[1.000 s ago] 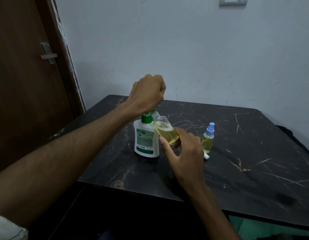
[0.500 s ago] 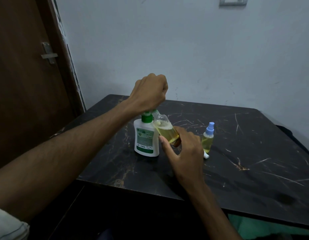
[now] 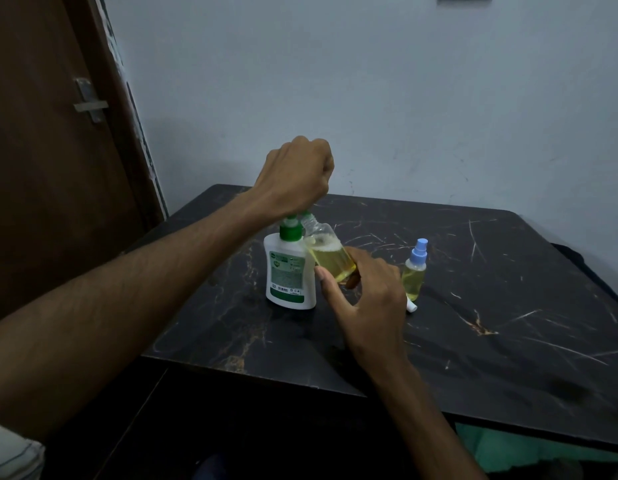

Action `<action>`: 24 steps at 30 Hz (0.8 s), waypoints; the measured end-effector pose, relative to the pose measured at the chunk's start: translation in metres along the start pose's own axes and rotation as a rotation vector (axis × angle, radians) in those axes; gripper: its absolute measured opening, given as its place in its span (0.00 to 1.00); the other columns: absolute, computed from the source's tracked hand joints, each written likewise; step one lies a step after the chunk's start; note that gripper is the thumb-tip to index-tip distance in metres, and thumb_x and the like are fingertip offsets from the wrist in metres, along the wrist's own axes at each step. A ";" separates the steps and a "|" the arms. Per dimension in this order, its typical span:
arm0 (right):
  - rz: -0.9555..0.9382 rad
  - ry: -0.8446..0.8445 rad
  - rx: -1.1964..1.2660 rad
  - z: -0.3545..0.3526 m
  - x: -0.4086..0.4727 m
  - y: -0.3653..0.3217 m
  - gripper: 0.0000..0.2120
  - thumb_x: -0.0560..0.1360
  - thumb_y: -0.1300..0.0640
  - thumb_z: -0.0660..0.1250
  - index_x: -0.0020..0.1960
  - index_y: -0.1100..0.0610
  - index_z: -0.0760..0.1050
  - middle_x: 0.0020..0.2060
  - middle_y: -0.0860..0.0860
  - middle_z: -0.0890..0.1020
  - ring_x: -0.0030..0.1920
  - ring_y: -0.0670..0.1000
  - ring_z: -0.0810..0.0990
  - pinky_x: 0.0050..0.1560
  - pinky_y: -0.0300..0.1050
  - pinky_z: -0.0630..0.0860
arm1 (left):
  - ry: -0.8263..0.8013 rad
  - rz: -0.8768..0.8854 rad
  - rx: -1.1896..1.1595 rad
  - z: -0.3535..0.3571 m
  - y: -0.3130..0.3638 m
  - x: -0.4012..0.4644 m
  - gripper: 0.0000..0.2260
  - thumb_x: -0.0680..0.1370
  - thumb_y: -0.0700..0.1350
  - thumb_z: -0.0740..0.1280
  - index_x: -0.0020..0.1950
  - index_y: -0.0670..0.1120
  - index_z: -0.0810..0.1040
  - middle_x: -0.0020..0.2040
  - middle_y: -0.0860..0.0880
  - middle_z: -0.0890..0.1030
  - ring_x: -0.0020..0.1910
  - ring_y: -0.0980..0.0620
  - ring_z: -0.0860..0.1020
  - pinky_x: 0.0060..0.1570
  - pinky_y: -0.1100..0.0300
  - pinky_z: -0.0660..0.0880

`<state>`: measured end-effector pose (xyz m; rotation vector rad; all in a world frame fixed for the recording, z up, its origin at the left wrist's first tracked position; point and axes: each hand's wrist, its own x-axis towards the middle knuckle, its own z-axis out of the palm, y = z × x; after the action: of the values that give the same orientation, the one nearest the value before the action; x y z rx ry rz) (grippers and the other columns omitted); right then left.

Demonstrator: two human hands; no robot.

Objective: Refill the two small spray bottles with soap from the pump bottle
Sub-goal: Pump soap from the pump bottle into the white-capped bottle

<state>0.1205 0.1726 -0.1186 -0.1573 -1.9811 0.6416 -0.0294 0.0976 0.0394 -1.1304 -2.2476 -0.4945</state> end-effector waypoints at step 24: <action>-0.006 0.002 -0.002 0.001 0.001 0.000 0.20 0.80 0.40 0.68 0.62 0.54 0.80 0.43 0.41 0.75 0.43 0.41 0.69 0.49 0.38 0.63 | -0.005 -0.003 -0.006 0.000 -0.001 0.001 0.17 0.68 0.30 0.60 0.27 0.50 0.66 0.27 0.56 0.68 0.28 0.54 0.69 0.39 0.48 0.80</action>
<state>0.1196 0.1725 -0.1178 -0.1526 -1.9798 0.6358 -0.0310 0.0977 0.0396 -1.1322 -2.2535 -0.5010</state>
